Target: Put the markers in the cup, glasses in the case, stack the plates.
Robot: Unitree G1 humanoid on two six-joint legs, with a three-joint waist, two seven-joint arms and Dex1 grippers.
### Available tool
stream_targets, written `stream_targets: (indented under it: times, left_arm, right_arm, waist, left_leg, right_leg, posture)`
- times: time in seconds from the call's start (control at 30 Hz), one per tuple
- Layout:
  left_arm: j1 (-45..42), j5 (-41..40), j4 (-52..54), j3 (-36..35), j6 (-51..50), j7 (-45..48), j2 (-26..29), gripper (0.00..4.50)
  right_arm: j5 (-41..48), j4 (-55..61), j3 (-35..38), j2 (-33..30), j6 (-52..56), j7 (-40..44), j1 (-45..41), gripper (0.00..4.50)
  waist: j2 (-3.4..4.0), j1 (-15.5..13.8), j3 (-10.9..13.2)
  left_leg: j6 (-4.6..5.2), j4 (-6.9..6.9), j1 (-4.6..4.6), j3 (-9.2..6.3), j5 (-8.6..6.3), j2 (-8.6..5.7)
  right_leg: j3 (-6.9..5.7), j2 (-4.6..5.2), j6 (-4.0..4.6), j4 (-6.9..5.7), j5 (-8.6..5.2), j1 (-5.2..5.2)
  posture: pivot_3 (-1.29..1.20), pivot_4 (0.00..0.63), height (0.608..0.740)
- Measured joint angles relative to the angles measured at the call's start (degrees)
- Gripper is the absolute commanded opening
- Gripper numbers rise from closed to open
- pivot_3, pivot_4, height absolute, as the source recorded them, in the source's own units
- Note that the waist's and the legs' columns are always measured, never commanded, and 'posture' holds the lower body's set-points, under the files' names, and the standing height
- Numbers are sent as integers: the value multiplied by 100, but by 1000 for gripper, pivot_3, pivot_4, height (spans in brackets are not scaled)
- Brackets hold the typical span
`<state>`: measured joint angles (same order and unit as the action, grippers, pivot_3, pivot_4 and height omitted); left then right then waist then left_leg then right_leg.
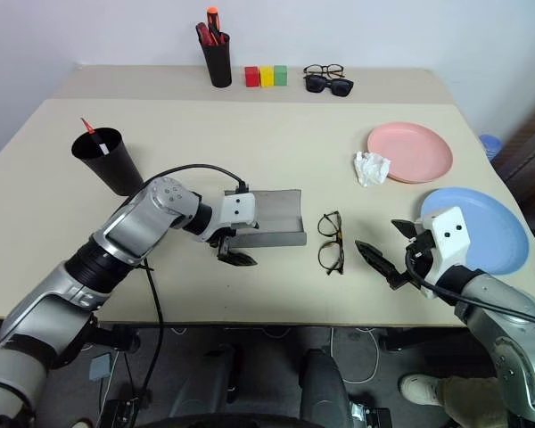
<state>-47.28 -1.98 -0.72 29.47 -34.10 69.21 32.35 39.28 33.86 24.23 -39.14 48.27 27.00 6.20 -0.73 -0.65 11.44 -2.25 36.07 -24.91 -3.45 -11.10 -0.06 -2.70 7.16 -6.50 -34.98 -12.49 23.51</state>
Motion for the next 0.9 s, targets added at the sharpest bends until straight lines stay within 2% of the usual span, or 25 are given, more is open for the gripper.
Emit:
stream_targets:
  times: [0.2, 0.43, 0.63, 0.77, 0.9]
  left_arm:
    - [159, 13, 288, -478, 19, -92, 641, 4459]
    - [627, -96, 937, -882, -583, -247, 1182, 4459]
    - [973, -190, 1486, -1058, -788, -309, 1535, 4459]
    - [1348, -448, 1959, -1362, -787, -273, 1862, 4459]
    - [1850, -730, 2271, -1923, -484, -352, 1924, 4459]
  right_arm:
    - [266, 200, -196, 120, 1550, -1298, -764, 4500]
    - [194, 383, -492, 1252, 3260, -2670, -1892, 4500]
    - [-92, 246, -497, 1579, 4254, -2887, -2516, 4500]
    - [-155, 173, -503, 1579, 4383, -2867, -2580, 4500]
    - [-152, 110, -553, 1579, 4383, -2842, -2667, 4500]
  waist:
    - [4, -3, -2]
    - [4, -3, -2]
    - [4, -2, -1]
    - [4, 26, -1]
    - [4, 53, -2]
  left_leg:
    - [0, -3, 0, 2, 0, 1]
    - [2, 9, -49, 2, 1, -2]
    - [2, 6, -49, 3, 1, -1]
    - [2, 2, -48, 3, 1, 0]
    - [2, 2, -47, 4, 1, 0]
  right_leg:
    - [2, 0, 2, -2, 1, 6]
    - [8, -1, 14, -19, 10, 56]
    - [9, -4, 12, -24, 10, 61]
    - [11, -6, 13, -27, 9, 67]
    - [13, -6, 13, -27, 10, 67]
  posture:
    - [0, 150, 740]
    - [0, 150, 740]
    - [0, 150, 740]
    - [0, 150, 740]
    - [0, 150, 740]
